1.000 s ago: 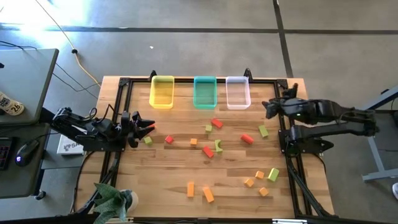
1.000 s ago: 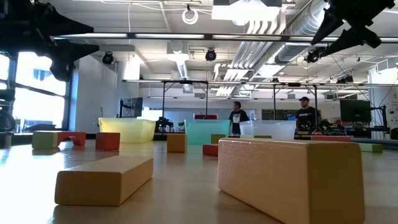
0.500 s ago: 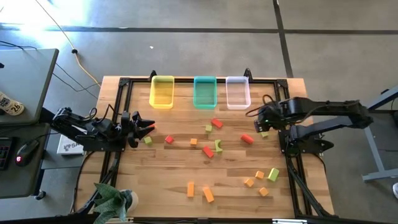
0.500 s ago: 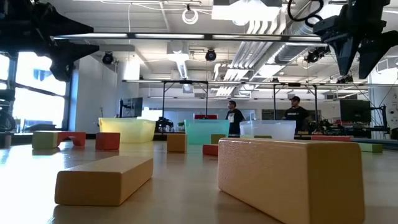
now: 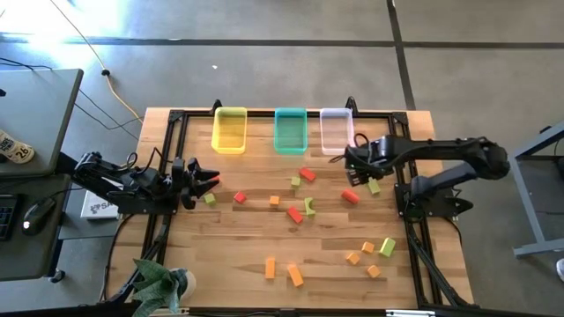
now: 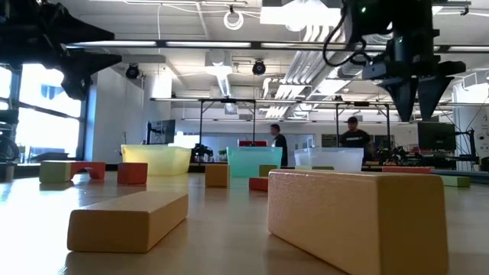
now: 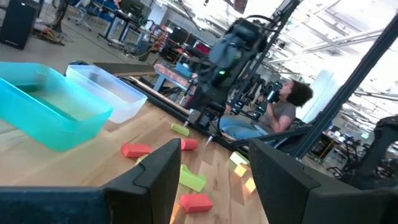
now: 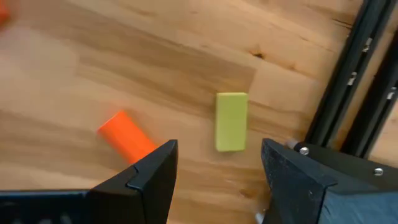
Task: Sort & place blocks by color
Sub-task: Put the green block into the transparent bin
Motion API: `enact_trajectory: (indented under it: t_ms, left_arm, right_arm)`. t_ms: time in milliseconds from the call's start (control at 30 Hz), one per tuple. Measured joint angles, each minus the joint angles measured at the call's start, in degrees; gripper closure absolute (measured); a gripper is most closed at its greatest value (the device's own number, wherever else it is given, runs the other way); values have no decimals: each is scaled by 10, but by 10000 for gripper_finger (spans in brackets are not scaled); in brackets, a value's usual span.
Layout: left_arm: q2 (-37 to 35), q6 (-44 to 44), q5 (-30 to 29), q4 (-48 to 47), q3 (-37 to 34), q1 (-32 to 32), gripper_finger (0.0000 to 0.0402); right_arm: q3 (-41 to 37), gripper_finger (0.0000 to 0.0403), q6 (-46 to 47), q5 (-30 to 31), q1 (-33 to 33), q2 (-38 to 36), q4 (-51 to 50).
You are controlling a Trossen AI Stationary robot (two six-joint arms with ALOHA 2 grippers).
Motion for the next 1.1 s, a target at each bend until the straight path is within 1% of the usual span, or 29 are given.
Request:
enact_trajectory:
  t_ms: [133,367,533,733,967,1100]
  left_arm:
    - [0,0,12,0,0,0,222]
    - [0,0,12,0,0,0,222]
    - [0,2,12,-1,0,0,222]
    - [0,2,12,-1,0,0,222]
    - [0,2,11,-2,0,0,222]
    - [0,2,8,-2,0,0,222]
  right_arm:
    - [0,183,-39,-5,-37,31,0]
    - [0,183,-158,-44,-93,62,5]
    - [0,183,-203,-54,-120,77,21]
    - [0,183,-209,-56,-126,87,50]
    - [-2,183,-209,-48,-126,87,50]
    - [-49,183,-191,-61,-127,86,76]
